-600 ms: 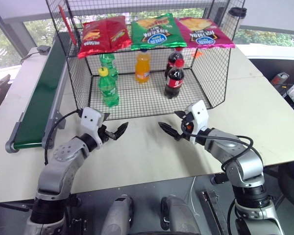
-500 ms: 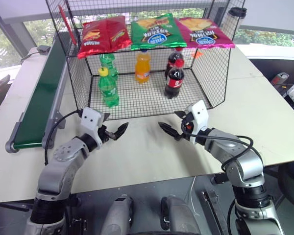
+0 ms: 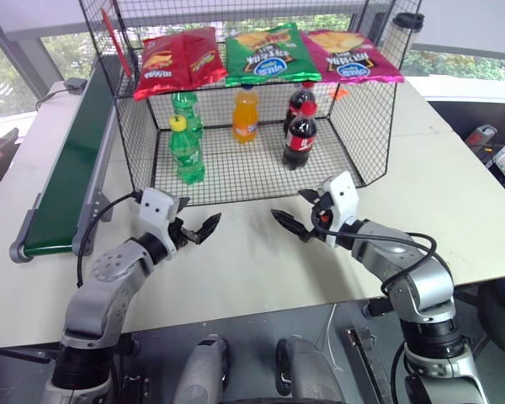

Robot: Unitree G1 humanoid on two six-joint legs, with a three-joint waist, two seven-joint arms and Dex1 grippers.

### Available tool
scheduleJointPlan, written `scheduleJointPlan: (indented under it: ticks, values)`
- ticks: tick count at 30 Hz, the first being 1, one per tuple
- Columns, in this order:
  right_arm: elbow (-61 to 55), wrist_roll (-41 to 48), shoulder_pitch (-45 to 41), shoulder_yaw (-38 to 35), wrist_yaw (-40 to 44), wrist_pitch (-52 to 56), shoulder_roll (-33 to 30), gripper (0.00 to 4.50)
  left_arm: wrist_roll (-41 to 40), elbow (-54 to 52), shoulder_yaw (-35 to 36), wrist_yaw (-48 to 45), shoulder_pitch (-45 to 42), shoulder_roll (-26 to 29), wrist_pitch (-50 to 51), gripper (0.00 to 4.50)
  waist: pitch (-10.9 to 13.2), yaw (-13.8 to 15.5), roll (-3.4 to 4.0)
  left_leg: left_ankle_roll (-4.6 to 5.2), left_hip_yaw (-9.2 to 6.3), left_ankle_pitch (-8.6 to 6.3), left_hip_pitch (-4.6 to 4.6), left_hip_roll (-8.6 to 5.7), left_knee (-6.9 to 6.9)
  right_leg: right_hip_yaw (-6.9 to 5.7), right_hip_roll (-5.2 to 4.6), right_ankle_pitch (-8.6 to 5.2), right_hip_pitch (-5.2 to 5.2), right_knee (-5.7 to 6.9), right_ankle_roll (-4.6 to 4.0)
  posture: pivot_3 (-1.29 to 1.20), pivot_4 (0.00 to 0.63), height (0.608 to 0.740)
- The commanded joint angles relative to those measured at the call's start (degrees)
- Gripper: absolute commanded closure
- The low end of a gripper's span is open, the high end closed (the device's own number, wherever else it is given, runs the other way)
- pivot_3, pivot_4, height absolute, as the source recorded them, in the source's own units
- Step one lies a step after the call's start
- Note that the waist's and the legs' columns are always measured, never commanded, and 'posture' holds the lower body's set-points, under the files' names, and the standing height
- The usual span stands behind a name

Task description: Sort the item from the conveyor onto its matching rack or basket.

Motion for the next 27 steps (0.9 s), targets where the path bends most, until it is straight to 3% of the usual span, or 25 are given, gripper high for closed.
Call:
scheduleJointPlan:
  ticks: [1, 16, 27]
  values:
    - [-2.59, 0.76, -0.4, -0.25, 0.29, -0.31, -0.6, 0.03, -0.59, -2.69, 0.87, 0.25, -0.06, -0.06, -0.18, 0.0, 0.0, -0.01, 0.0, 0.0, 0.0, 0.0, 0.0, 0.0, 0.0, 0.0, 0.0, 0.0, 0.0, 0.0, 0.0, 0.0, 0.15, 0.739]
    - [-2.68, 1.34, -0.42, -0.06, 1.43, -0.24, -1.03, 0.03, -0.74, -3.55, 0.76, 0.45, 0.26, -0.23, 0.64, 0.0, 0.0, 0.0, 0.0, 0.0, 0.0, 0.0, 0.0, 0.0, -0.01, 0.0, 0.0, 0.0, 0.0, 0.0, 0.0, 0.0, 0.15, 0.739]
    - [-3.52, 3.12, -0.59, 2.21, 10.98, -3.05, -6.34, 0.03, -3.1, -10.21, 6.45, 4.06, 2.2, 0.98, 4.62, 0.0, 0.0, -0.02, 0.0, 0.01, -0.01, -0.01, -0.01, 0.03, -0.03, 0.01, 0.0, -0.01, 0.0, -0.03, 0.0, 0.0, 0.15, 0.739]
